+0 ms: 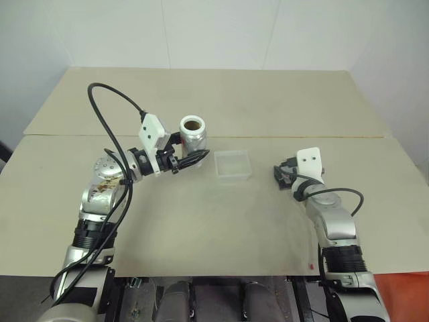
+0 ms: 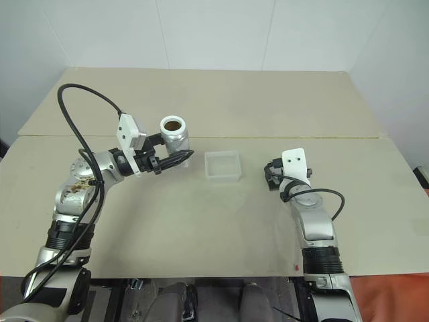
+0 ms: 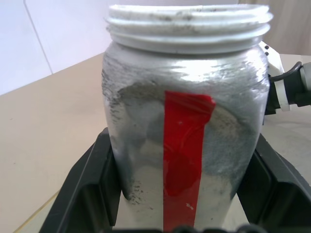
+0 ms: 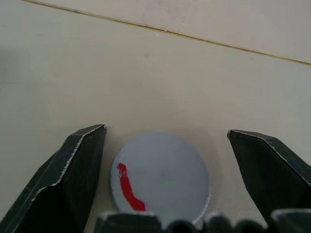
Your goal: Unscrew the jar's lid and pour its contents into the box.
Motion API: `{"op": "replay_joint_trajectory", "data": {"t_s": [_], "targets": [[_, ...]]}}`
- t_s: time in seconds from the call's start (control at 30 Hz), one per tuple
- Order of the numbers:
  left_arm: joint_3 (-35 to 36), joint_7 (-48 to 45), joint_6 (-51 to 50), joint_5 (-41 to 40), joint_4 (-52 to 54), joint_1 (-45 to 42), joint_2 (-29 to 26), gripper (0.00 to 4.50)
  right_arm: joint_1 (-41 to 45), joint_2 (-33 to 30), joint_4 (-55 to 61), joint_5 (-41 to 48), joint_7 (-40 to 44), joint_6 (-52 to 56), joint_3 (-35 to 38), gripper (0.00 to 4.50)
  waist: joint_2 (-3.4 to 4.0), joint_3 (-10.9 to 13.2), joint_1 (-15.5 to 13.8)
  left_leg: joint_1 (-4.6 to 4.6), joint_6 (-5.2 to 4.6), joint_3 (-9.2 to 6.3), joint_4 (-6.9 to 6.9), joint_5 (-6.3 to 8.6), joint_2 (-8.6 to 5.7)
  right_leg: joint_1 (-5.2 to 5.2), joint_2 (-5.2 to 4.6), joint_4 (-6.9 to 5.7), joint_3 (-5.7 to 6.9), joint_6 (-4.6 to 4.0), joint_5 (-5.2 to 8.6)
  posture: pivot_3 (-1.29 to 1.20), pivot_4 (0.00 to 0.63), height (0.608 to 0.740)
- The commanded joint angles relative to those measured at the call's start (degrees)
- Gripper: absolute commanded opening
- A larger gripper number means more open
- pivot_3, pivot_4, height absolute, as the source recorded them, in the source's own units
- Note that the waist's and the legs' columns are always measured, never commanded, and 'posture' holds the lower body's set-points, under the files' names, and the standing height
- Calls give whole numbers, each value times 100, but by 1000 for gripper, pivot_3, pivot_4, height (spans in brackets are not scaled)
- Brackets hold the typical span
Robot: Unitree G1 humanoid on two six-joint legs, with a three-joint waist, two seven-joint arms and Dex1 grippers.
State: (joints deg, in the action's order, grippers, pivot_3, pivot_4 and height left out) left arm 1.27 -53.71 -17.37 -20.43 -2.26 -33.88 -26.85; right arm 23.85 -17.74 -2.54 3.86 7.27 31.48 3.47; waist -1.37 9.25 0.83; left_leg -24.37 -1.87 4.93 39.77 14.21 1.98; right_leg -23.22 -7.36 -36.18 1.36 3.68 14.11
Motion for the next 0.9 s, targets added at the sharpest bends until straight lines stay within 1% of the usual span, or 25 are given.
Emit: {"op": "replay_joint_trajectory", "data": {"t_s": [0.03, 0.2, 0.23, 0.27, 0.37, 0.47, 0.53, 0.6, 0.67, 0.73, 0.77, 0.8, 0.83, 0.87, 0.9], "targets": [[36, -91, 252, 59, -11, -174, -169, 2771, -96, -283, 1046, 364, 490, 442, 163, 4474, 0, 0, -2, 0, 0, -1, -1, 0, 0, 0, 0, 0, 0, 0, 0, 0, 150, 740], [-211, -150, 885, 645, -804, -793, -383, 2771, -151, -799, 2322, 971, 1210, 1230, 213, 4474, 0, 0, -29, -1, -9, -3, 3, 5, -1, 3, 0, 1, 2, 0, 0, 0, 150, 740], [-253, -138, 1056, 755, -1033, -1008, -372, 2771, -138, -942, 2511, 1107, 1384, 1370, 222, 4474, 0, 0, -34, 0, -16, -4, 3, 9, -2, 5, 0, 4, 5, 0, 0, 0, 150, 740], [-319, -93, 1291, 918, -1283, -1220, -357, 2771, -123, -1075, 2657, 1207, 1531, 1454, 216, 4474, 0, 1, -60, -1, -43, -5, 3, 25, -2, 6, 0, 4, 6, 0, 0, 0, 150, 740], [-678, 252, 2257, 1697, -2041, -1760, -315, 2771, -117, -1482, 2994, 1411, 1925, 1611, 180, 4474, 0, 1, -111, -3, -48, -2, 6, 28, -4, 10, 0, 7, 9, 1, 0, 0, 150, 740], [-1279, 1023, 3780, 2883, -2967, -2343, -267, 2771, -95, -1926, 3283, 1638, 2333, 1805, 172, 4474, -1, 1, -147, -5, -46, 13, 6, 27, -7, 8, 0, 14, 10, 1, 0, 0, 150, 740], [-1758, 1829, 4785, 3815, -3545, -2796, -228, 2771, -151, -2228, 3467, 1799, 2644, 1790, 226, 4474, -3, 2, -167, -12, -45, 27, 8, 27, -7, 7, 0, 15, 14, 1, 0, 0, 150, 740], [-2408, 2957, 5697, 5068, -4053, -3279, -320, 2771, -240, -2481, 3592, 1997, 2959, 1720, 342, 4474, -5, 3, -199, -29, -46, 23, 17, 27, -7, 3, 0, 17, 28, 2, -1, 0, 150, 740], [-2984, 3995, 6151, 6077, -4498, -3724, -327, 2771, -295, -2656, 3648, 2209, 3180, 1707, 519, 4474, -6, 4, -221, -33, -47, 22, 18, 28, -7, 5, -1, 24, 34, 5, -3, 0, 150, 740], [-3660, 5173, 6257, 7153, -4872, -4192, -295, 2771, -389, -2856, 3686, 2415, 3463, 1667, 722, 4474, -8, 5, -243, -36, -48, 22, 18, 28, -8, 5, -2, 26, 35, 7, -4, 0, 150, 740], [-4157, 6004, 6161, 7879, -5016, -4484, -273, 2771, -432, -2971, 3693, 2574, 3654, 1671, 842, 4474, -11, 7, -264, -38, -48, 22, 18, 28, -9, 4, -2, 27, 36, 8, -4, 0, 150, 740], [-4490, 6602, 6115, 8328, -5181, -4697, -227, 2771, -469, -3052, 3708, 2688, 3774, 1673, 925, 4474, -11, 7, -275, -39, -56, 21, 19, 33, -9, 4, -2, 27, 37, 9, -5, 0, 150, 740], [-5015, 7365, 5896, 9004, -5294, -4971, -159, 2771, -489, -3155, 3702, 2804, 3904, 1683, 1013, 4474, -12, 7, -276, -39, -57, 21, 19, 34, -9, 3, -2, 27, 35, 11, -6, 0, 150, 740], [-5419, 7862, 5746, 9485, -5425, -5180, -73, 2771, -481, -3226, 3678, 2893, 3981, 1709, 1082, 4474, -14, 9, -284, -39, -57, 21, 19, 34, -8, 2, -2, 27, 36, 11, -6, 0, 150, 740], [-5647, 8198, 5637, 9726, -5578, -5302, 22, 2771, -467, -3275, 3652, 2954, 4012, 1725, 1120, 4474, -15, 10, -298, -40, -59, 19, 18, 35, -9, 2, -2, 27, 36, 12, -6, 0, 150, 740]]}}
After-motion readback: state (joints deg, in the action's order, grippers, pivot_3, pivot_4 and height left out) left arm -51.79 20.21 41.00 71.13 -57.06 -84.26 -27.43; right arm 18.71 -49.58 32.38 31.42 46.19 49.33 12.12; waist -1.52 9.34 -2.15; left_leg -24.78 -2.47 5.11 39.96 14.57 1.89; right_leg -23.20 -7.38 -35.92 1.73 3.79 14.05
